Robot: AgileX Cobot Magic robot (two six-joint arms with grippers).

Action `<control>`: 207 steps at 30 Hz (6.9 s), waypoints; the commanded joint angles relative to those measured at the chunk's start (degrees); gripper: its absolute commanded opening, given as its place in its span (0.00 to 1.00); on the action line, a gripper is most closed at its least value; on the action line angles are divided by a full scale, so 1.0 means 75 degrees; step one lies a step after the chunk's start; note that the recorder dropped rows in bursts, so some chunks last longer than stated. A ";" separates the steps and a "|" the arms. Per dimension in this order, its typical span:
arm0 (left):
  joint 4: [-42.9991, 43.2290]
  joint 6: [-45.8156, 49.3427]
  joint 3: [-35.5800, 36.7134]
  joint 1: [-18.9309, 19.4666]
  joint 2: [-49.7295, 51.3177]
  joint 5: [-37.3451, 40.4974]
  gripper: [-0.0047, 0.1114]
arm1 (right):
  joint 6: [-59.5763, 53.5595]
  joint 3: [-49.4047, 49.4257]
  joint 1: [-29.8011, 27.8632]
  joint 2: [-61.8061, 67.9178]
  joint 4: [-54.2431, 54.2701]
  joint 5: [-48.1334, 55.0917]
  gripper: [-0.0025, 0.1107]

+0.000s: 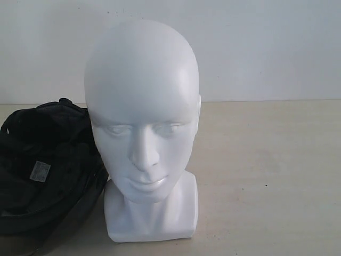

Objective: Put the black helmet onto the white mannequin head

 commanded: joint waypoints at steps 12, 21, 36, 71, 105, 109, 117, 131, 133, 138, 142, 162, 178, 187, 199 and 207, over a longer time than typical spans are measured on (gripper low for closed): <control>0.0317 -0.1016 0.0099 -0.0584 0.1985 -0.1658 0.54 | -0.0004 -0.0008 -0.0007 -0.0039 -0.0013 -0.0031 0.02; 0.0261 -0.0529 -0.0164 -0.0584 0.2614 -0.1992 0.57 | -0.0004 -0.0008 -0.0007 -0.0039 -0.0013 -0.0071 0.02; 0.0627 -0.0598 -0.0555 -0.0584 0.3514 -0.2251 0.57 | -0.0004 -0.0008 -0.0007 -0.0039 -0.0013 -0.0071 0.02; 0.1368 -0.0792 -0.0555 -0.0584 0.4213 -0.2803 0.55 | -0.0004 -0.0008 -0.0007 -0.0039 -0.0013 -0.0071 0.02; 0.1317 -0.1173 -0.0555 -0.0584 0.5098 -0.2455 0.08 | -0.0004 -0.0008 -0.0007 -0.0039 -0.0013 -0.0038 0.02; 0.1317 -0.1172 -0.0555 -0.0584 0.5083 -0.2343 0.08 | -0.0004 -0.0008 -0.0007 -0.0039 -0.0013 -0.0038 0.02; 0.1725 -0.1722 -0.0555 -0.0584 0.4319 -0.2115 0.08 | -0.0004 -0.0008 -0.0007 -0.0039 -0.0013 -0.0038 0.02; 0.2605 -0.1937 -0.0003 -0.0570 0.2385 -0.0378 0.08 | 0.0004 -0.0008 -0.0007 -0.0039 -0.0013 -0.0038 0.02; 0.2605 -0.1936 0.0168 -0.0570 0.2314 -0.0378 0.08 | 0.0004 -0.0008 -0.0007 -0.0039 -0.0013 -0.0038 0.02; 0.2578 -0.1967 0.0370 -0.0570 0.1949 -0.0467 0.08 | 0.0004 -0.0008 -0.0007 -0.0039 -0.0013 -0.0038 0.02; 0.2516 -0.1967 0.0353 -0.0570 0.1584 -0.0566 0.08 | 0.0004 -0.0008 -0.0007 -0.0039 -0.0013 -0.0038 0.02; 0.2259 -0.2647 -0.1155 -0.0570 -0.1533 -0.2095 0.08 | 0.0001 -0.0008 -0.0007 -0.0039 -0.0013 -0.0086 0.02; 0.1401 -0.3054 -0.1869 -0.0570 -0.2219 -0.4097 0.08 | 0.0001 -0.0008 -0.0007 -0.0039 -0.0013 -0.0067 0.02; 0.1365 -0.2416 -0.2226 -0.0570 -0.2188 -0.4031 0.08 | 0.0001 -0.0008 -0.0007 -0.0039 -0.0013 -0.0067 0.02; 0.7931 -1.1275 -0.2210 -0.0585 -0.2127 -0.6143 0.08 | 0.0001 -0.0008 -0.0007 -0.0039 -0.0013 -0.0067 0.02; 1.1657 -1.5544 -0.2225 -0.0585 -0.1594 -0.7582 0.08 | 0.0001 -0.0008 -0.0007 -0.0039 -0.0013 -0.0067 0.02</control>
